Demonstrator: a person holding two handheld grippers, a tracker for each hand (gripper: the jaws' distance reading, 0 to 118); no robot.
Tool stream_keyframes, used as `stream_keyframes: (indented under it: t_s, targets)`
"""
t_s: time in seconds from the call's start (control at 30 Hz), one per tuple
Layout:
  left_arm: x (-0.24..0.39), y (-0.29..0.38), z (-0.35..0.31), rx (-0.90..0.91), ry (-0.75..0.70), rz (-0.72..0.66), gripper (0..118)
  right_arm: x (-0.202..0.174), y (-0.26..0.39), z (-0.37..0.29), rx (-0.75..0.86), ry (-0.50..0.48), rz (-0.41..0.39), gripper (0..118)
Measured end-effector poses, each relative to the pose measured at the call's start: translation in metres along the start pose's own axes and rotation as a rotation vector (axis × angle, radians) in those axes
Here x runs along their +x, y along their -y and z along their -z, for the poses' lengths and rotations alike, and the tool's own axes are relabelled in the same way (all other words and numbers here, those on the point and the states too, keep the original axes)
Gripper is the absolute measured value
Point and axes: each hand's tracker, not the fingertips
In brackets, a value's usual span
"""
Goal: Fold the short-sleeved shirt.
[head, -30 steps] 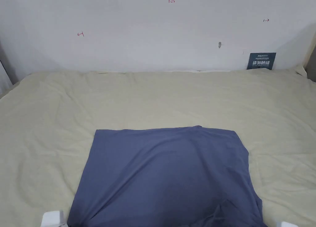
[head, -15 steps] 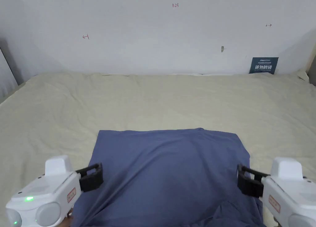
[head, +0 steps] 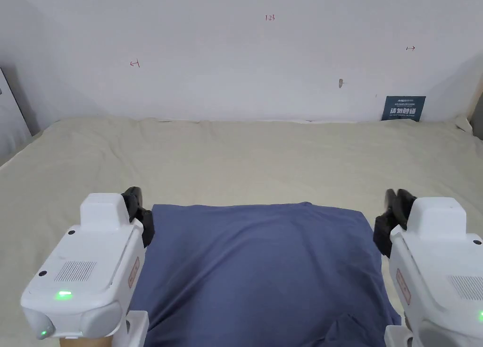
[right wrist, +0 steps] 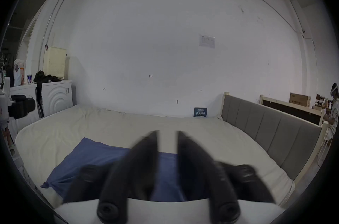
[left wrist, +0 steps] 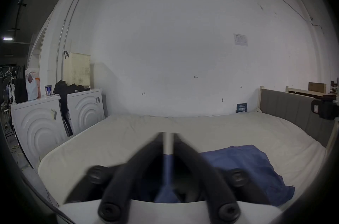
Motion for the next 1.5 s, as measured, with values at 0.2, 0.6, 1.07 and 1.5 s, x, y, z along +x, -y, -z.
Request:
stream_keyframes:
  t_s: [0.2, 0.6, 1.07, 1.5]
  targets:
    - [0.011, 0.001, -0.008, -0.033, 0.029, -0.014, 0, 0.001, 0.004, 0.000, -0.004, 0.003, -0.006, 1]
    - [-0.050, 0.063, 0.014, -0.361, 0.038, -0.072, 0, 0.004, 0.014, 0.003, -0.044, -0.015, 0.016, 1]
    - [-0.097, 0.175, 0.006, -0.869, -0.081, -0.102, 114, 0.002, 0.031, 0.013, -0.122, -0.025, 0.022, 2]
    - [-0.075, 0.186, 0.002, -0.888, -0.029, -0.189, 6, 0.005, 0.055, 0.021, -0.216, -0.027, 0.006, 2]
